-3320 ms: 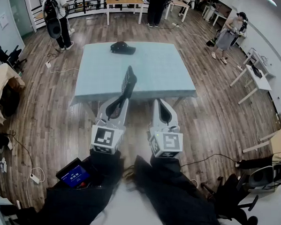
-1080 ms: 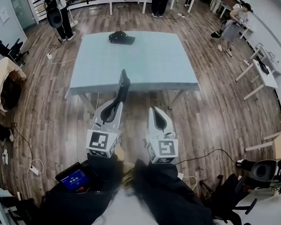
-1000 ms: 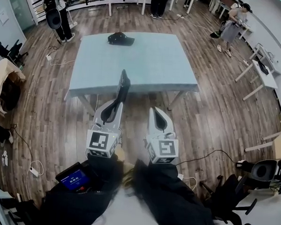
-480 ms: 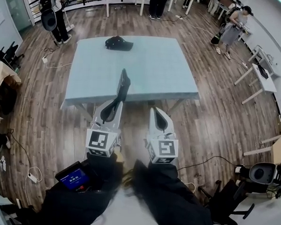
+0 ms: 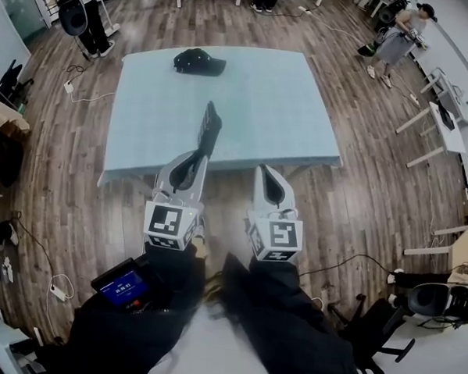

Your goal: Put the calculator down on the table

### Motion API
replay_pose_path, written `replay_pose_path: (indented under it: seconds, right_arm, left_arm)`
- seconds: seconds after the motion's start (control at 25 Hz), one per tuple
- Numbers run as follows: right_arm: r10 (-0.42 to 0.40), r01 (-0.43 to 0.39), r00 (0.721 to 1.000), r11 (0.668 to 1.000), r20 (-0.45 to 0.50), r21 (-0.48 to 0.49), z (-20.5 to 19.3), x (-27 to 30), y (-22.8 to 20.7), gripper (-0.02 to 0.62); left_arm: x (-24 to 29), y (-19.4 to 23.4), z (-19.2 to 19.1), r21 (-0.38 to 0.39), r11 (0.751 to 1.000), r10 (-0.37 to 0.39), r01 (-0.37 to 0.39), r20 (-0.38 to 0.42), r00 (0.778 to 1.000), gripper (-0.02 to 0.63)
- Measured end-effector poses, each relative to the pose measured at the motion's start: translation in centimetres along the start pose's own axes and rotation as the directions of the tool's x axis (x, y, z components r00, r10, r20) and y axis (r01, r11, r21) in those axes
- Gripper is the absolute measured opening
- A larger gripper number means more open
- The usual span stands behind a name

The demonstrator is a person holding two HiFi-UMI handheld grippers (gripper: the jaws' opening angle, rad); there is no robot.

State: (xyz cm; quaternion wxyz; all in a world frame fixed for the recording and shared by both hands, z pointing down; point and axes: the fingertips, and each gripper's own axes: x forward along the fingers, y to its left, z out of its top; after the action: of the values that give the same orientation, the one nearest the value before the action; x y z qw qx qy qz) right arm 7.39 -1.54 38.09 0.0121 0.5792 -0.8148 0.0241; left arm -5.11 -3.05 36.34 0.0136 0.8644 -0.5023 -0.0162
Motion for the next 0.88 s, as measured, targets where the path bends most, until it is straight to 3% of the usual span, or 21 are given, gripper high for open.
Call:
replay_pose_path:
  seconds: [0.88]
  right_arm:
    - [-0.003, 0.003, 0.999, 1.0, -0.05, 0.008, 0.4, 16.7, 0.6, 0.0]
  left_arm:
    - [10.1, 12.6, -0.9, -0.016, 1.0, -0.02, 0.019, -0.064, 0.998, 0.044]
